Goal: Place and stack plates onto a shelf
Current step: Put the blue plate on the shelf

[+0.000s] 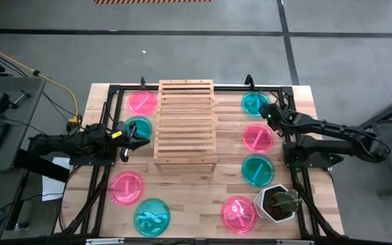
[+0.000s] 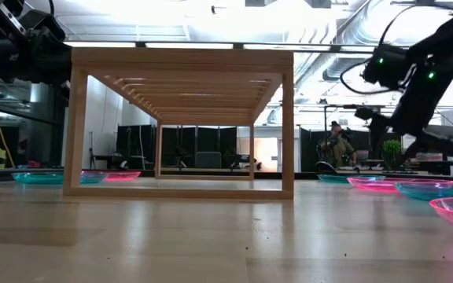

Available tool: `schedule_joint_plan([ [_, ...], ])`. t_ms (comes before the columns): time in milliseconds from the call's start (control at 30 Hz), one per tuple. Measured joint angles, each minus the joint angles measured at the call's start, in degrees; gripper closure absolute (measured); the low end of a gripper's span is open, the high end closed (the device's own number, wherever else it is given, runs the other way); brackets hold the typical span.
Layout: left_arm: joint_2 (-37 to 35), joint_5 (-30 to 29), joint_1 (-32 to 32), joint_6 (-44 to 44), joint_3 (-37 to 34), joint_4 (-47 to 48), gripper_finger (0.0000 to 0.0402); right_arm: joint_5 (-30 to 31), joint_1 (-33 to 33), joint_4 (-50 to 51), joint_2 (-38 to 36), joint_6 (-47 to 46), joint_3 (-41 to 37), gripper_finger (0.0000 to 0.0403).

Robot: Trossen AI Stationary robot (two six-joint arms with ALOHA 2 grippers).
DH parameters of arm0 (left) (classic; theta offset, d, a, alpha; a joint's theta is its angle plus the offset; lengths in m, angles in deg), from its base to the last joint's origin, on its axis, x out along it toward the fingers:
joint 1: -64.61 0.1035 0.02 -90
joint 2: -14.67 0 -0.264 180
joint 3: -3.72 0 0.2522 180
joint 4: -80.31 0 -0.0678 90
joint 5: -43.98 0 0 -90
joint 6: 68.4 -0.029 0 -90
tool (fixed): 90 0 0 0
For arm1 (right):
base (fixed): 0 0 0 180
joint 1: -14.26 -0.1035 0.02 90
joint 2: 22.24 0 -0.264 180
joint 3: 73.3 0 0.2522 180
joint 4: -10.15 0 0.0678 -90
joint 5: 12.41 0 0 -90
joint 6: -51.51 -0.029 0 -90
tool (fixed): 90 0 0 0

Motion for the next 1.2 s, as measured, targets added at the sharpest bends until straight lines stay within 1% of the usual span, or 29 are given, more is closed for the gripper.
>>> schedule_joint_plan([
  [100,0.0,0.0,0.0,0.0,0.0,0.0,0.0402,-1.5,4.1,-5.0,3.1,3.5,-0.4,0.0208],
  [233,0.0,0.0,0.0,0.0,0.0,0.0,0.0401,-4.4,7.8,-11.3,7.5,7.5,-0.3,0.0221],
  [367,0.0,0.0,0.0,0.0,0.0,0.0,0.0401,-6.1,9.8,-12.3,11.9,8.1,-0.3,0.0239],
  [567,0.0,0.0,0.0,0.0,0.0,0.0,0.0402,-5.9,11.0,-15.6,16.7,8.9,-0.2,0.0268],
  [667,0.0,0.0,0.0,0.0,0.0,0.0,0.0401,-5.8,11.5,-18.5,18.6,11.2,-0.2,0.0296],
  [767,0.0,0.0,0.0,0.0,0.0,0.0,0.0402,-5.5,11.5,-19.9,20.0,11.5,-0.2,0.0344],
  [833,0.0,0.0,0.0,0.0,0.0,0.0,0.0402,-5.4,11.5,-20.0,20.4,11.7,-0.2,0.0382],
  [867,0.0,0.0,0.0,0.0,0.0,0.0,0.0402,-5.5,11.5,-20.0,20.4,12.5,-0.2,0.0391],
  [1033,0.0,0.0,0.0,0.0,0.0,0.0,0.0402,-7.7,11.2,-19.0,18.2,16.3,-0.3,0.0397],
  [1100,0.0,0.0,0.0,0.0,0.0,0.0,0.0401,-8.3,10.4,-17.9,15.9,18.3,-0.4,0.0401],
  [1200,0.0,0.0,0.0,0.0,0.0,0.0,0.0401,-7.8,8.8,-13.1,11.2,21.7,0.4,0.0402],
])
